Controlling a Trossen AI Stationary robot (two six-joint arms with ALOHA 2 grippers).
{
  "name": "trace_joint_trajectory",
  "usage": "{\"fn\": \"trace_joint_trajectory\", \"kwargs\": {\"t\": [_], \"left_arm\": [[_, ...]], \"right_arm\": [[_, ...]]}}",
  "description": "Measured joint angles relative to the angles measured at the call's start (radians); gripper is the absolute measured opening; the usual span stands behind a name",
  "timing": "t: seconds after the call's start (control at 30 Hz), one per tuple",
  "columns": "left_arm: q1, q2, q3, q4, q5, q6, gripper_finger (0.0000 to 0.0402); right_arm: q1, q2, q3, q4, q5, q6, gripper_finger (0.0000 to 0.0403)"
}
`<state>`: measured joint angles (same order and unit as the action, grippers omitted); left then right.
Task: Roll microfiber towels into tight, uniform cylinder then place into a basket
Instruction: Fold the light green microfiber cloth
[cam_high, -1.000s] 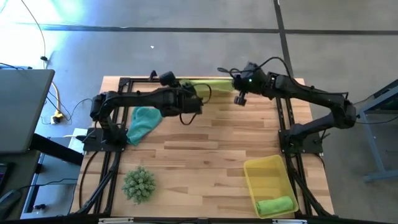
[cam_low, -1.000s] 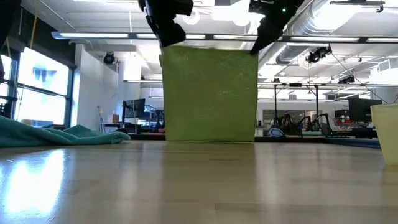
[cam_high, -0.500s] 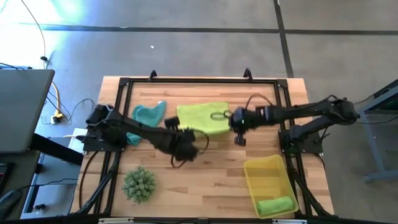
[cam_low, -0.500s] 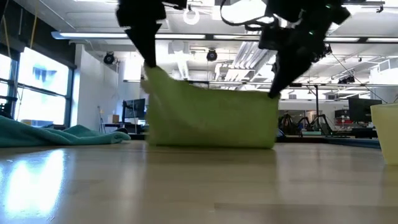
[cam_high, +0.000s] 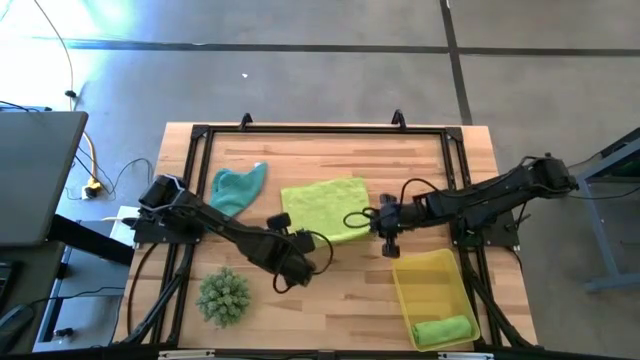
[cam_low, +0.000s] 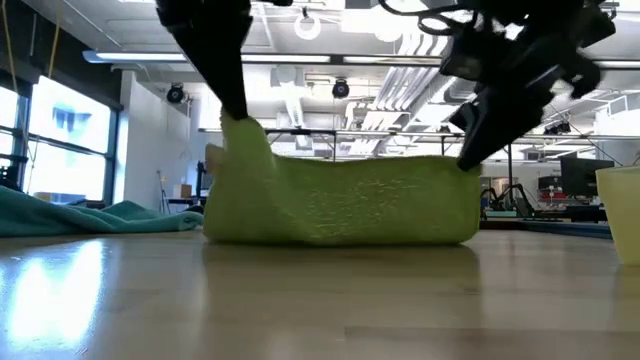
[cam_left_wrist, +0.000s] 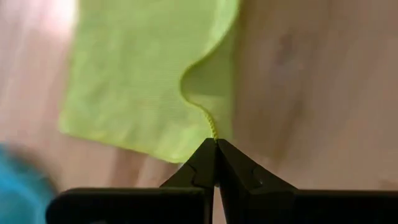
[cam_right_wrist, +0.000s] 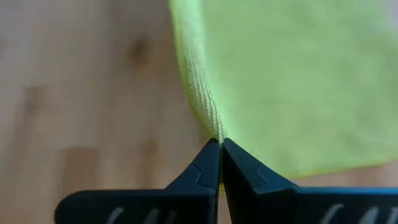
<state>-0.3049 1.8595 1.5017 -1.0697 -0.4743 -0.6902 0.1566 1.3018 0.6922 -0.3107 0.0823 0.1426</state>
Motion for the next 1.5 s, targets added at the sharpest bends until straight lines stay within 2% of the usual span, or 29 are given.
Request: {"fn": "trace_joint_trajectory", "kwargs": {"t": [0.07, 0.17, 0.4, 0.73, 1.03, 1.3, 1.5], "left_arm": [[0.017, 0.007, 0.0, -0.015, -0.035, -0.021, 0.0003], [0.041, 0.013, -0.001, -0.043, -0.082, -0.048, 0.0003], [0.121, 0.066, 0.0, -0.035, -0.122, -0.043, 0.0003], [0.226, 0.135, 0.0, -0.087, -0.149, -0.042, 0.0003], [0.285, 0.144, 0.0, -0.147, -0.287, -0.115, 0.0003], [0.336, 0.154, 0.0, -0.145, -0.293, -0.101, 0.0003], [0.353, 0.153, 0.0, -0.143, -0.256, -0.103, 0.0003]], "right_arm": [[-0.03, 0.0, 0.0, 0.0, 0.063, -0.033, 0.0], [-0.086, 0.0, 0.0, 0.001, 0.096, -0.077, 0.0], [-0.188, 0.014, 0.0, 0.052, 0.096, -0.118, 0.0], [-0.307, 0.171, 0.0, 0.135, 0.083, -0.193, 0.0], [-0.423, 0.187, 0.0, 0.25, 0.083, -0.266, 0.0], [-0.486, 0.186, 0.0, 0.287, 0.039, -0.308, 0.0], [-0.499, 0.212, 0.0, 0.318, 0.038, -0.297, 0.0]]}}
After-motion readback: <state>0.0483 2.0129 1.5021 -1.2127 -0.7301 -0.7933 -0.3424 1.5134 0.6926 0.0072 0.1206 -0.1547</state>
